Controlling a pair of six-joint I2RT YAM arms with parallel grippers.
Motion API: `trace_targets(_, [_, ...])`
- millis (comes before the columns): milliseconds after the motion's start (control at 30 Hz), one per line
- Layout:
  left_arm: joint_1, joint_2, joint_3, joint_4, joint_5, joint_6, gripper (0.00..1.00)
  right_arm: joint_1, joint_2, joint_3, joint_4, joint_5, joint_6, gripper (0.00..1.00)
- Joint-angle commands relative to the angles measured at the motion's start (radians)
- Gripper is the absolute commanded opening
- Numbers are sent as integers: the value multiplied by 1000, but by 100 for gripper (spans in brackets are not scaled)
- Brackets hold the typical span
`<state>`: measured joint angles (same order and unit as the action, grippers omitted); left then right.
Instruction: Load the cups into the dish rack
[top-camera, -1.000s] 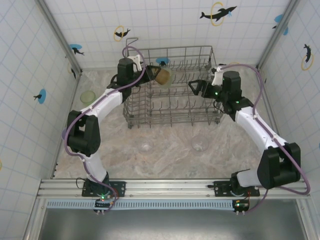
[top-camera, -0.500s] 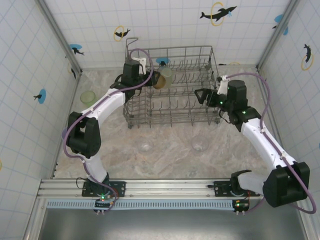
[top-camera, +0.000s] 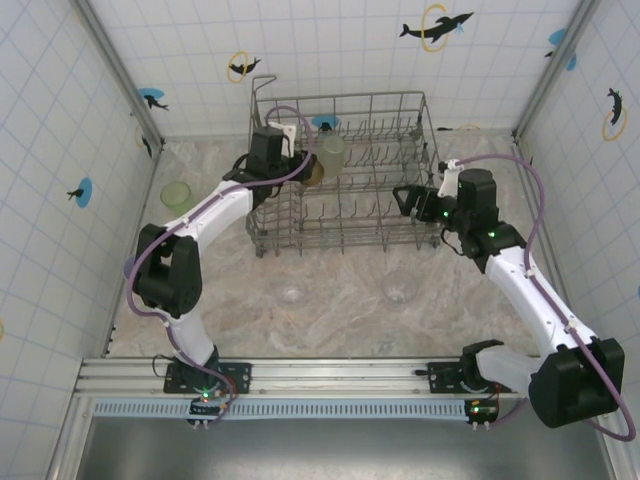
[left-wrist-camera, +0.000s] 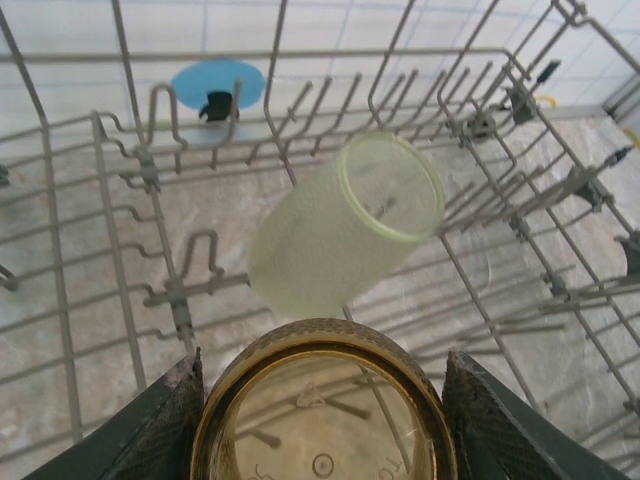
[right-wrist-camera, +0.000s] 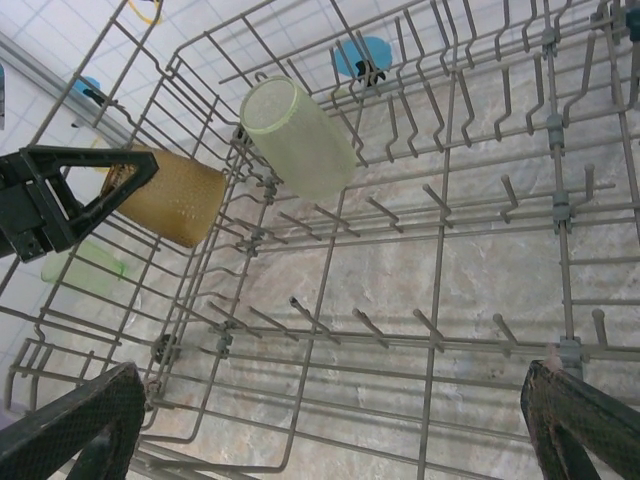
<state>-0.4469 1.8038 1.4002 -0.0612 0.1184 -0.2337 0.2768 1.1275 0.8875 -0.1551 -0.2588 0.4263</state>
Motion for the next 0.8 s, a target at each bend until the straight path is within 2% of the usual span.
trace_targets(0, [-11,-39,-24,36,9,17,0,4,-21,-15,-1,9,-2,100])
trace_targets(200, [-24,-14,-25,35,10,47,0,15,-7,-10,-12,-2,2,100])
trace_targets(667, [-46,21,-39,46,-71,125,0,44,9,-9,7,10,5,100])
trace_targets(767, [-64,36,-39,46,-117,155,0,49,9,-9,5,13,4,100])
